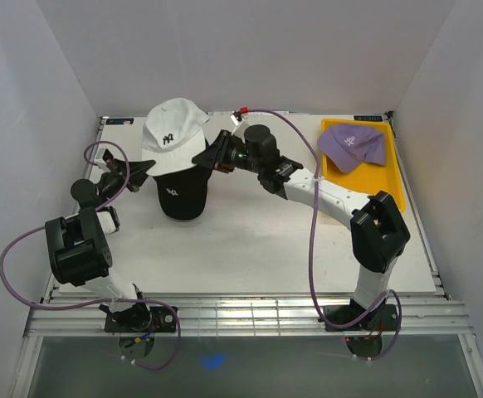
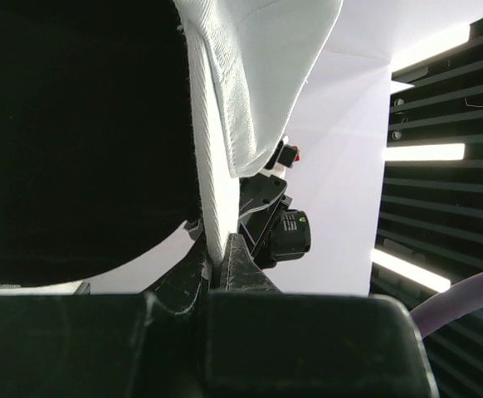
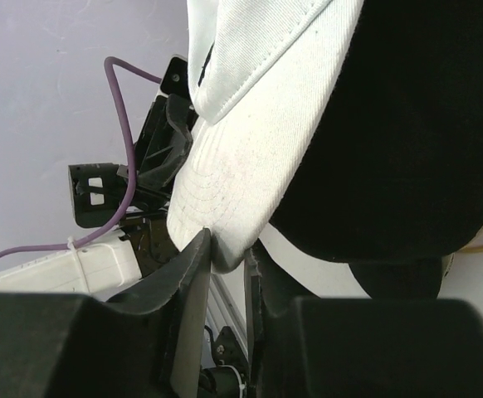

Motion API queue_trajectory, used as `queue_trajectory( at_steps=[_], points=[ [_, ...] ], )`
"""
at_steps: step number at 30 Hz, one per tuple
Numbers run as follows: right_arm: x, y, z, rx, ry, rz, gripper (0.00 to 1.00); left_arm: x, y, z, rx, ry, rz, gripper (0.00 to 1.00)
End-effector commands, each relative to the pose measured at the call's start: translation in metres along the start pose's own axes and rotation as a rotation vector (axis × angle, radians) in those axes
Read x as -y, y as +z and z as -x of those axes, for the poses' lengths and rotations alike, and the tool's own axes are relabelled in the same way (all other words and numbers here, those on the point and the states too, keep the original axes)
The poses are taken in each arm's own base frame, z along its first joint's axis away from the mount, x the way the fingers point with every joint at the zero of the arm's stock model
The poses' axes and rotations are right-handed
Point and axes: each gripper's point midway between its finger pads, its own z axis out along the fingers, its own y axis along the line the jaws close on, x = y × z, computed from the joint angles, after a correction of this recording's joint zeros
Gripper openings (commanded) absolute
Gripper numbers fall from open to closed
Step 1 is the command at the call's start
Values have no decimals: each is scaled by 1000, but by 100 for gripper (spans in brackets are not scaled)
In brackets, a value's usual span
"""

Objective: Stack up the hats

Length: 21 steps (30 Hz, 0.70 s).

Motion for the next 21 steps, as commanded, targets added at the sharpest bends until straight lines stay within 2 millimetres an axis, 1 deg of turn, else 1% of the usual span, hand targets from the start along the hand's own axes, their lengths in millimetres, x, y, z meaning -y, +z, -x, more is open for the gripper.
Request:
queue_trajectory(
  at_steps=[1, 6, 9, 10, 12, 13, 16, 21],
  points=[
    [-61, -6, -78, -192, -117, 202, 24, 29, -5, -65, -169, 373, -127, 0],
    [-56, -5, -94, -216, -131, 194, 24, 19, -11, -64, -147, 360, -111, 1],
    [-49, -5, -103, -225, -138, 178, 24, 17, -13, -65, -146, 364, -104, 2],
    [-44, -6, -107, -233, -136, 168, 24, 16, -14, -64, -145, 363, -102, 2],
    [-42, -7, -110, -231, -135, 167, 23, 15, -15, -63, -140, 360, -100, 3],
    [-37, -8, -114, -239, -132, 158, 23, 15, -16, -63, -138, 358, -99, 3],
    [-34, -8, -119, -239, -141, 152, 23, 12, -17, -63, -135, 351, -95, 5],
    [-25, -10, -130, -250, -158, 131, 22, 2, -20, -63, -127, 328, -79, 8]
  ],
)
